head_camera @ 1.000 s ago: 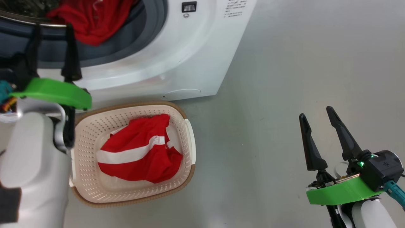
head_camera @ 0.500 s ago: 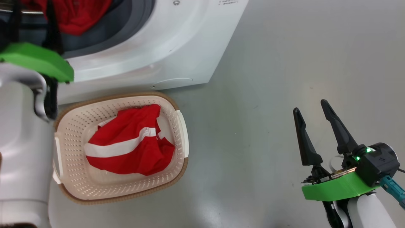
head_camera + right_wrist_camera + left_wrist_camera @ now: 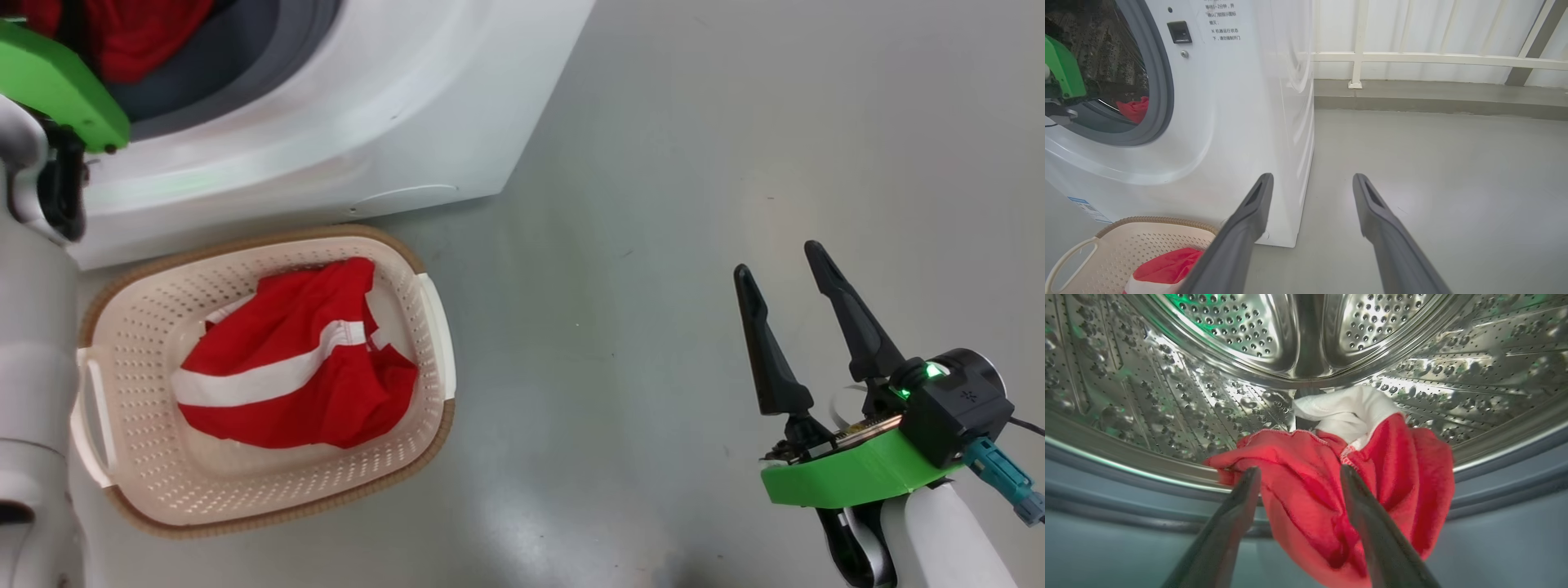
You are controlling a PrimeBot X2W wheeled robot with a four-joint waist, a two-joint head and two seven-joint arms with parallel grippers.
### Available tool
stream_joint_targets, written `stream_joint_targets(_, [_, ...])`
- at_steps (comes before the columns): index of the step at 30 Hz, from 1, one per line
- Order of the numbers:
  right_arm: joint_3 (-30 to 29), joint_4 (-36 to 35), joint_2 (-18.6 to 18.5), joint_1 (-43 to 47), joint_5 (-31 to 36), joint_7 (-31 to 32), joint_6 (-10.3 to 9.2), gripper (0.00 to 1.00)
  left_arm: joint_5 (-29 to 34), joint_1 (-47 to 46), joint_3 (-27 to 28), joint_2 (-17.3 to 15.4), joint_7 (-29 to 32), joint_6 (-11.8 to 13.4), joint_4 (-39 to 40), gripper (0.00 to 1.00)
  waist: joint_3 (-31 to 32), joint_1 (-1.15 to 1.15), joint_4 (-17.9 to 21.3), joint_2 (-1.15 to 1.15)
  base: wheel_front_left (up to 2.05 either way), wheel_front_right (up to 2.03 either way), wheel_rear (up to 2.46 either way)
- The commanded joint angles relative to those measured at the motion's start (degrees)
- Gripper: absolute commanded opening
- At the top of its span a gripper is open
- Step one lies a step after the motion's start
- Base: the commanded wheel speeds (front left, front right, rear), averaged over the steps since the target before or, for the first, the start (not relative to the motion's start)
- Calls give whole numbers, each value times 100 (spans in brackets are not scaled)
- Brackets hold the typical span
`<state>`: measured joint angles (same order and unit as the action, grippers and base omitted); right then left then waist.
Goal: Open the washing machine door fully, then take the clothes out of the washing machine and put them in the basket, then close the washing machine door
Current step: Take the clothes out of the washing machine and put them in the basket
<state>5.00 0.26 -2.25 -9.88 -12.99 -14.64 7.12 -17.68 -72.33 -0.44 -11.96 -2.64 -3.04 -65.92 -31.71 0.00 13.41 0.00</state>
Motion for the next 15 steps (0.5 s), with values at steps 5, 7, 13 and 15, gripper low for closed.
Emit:
stream_joint_targets(5, [216,-60,-63,-82,-100,-36,36,100,136,-234,-95,-340,357,200,-298,100,-53,0,159,0,0,0,0])
stream_joint_targets(7, [244,-51,-63,-94,-117,-36,36,100,149,-260,-129,-361,485,236,-406,100,-52,0,198,0,0,0,0])
stream_joint_targets(13, [303,-44,-63,-93,-173,-36,36,100,266,-305,-289,-472,643,370,-558,100,-61,0,281,0,0,0,0])
stream_joint_targets(15, [310,-43,-63,-89,-196,-36,36,100,296,-313,-337,-497,673,410,-586,100,-69,0,297,0,0,0,0])
